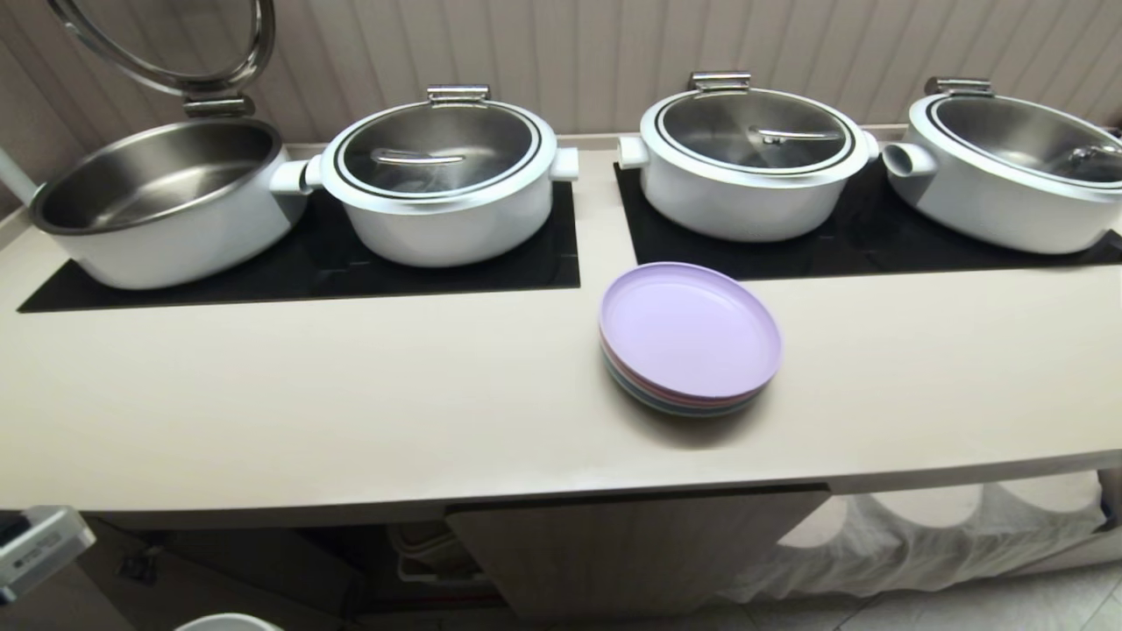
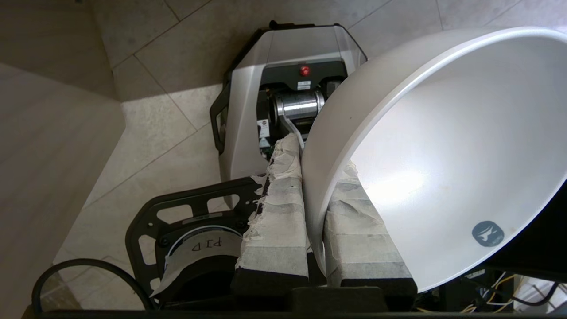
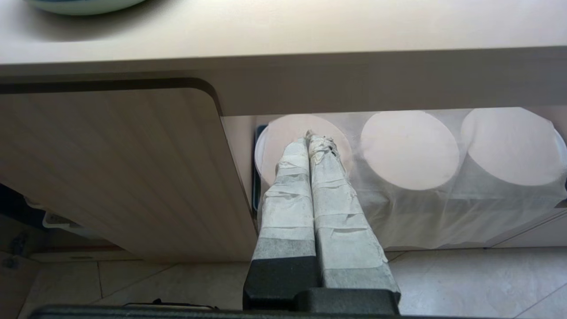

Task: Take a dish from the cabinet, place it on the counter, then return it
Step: Put it back into the cabinet

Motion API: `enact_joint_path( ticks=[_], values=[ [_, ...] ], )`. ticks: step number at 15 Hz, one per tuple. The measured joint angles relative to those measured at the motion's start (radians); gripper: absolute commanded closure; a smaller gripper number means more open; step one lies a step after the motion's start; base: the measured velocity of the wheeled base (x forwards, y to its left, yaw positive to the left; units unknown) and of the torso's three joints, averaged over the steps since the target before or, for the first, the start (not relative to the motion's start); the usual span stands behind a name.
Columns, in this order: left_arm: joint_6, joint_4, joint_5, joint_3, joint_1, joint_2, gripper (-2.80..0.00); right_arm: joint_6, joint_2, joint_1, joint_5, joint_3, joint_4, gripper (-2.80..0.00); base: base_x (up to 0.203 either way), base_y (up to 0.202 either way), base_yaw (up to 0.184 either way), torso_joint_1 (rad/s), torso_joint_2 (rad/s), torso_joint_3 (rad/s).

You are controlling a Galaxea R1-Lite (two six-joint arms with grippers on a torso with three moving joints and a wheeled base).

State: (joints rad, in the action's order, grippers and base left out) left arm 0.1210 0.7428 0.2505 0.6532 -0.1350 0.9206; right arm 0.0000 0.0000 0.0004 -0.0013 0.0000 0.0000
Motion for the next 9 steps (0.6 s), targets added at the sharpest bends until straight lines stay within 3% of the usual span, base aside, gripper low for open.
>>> enact_joint_path(
  ticks=[9],
  values=[
    [0.032,0.000,-0.001,-0.004,-0.019,0.004,0.00,0.000,0.000,0.000,0.000,0.000,0.000,0.00,0.000,0.000,0.000,-0.149,0.32,0.168]
  ],
)
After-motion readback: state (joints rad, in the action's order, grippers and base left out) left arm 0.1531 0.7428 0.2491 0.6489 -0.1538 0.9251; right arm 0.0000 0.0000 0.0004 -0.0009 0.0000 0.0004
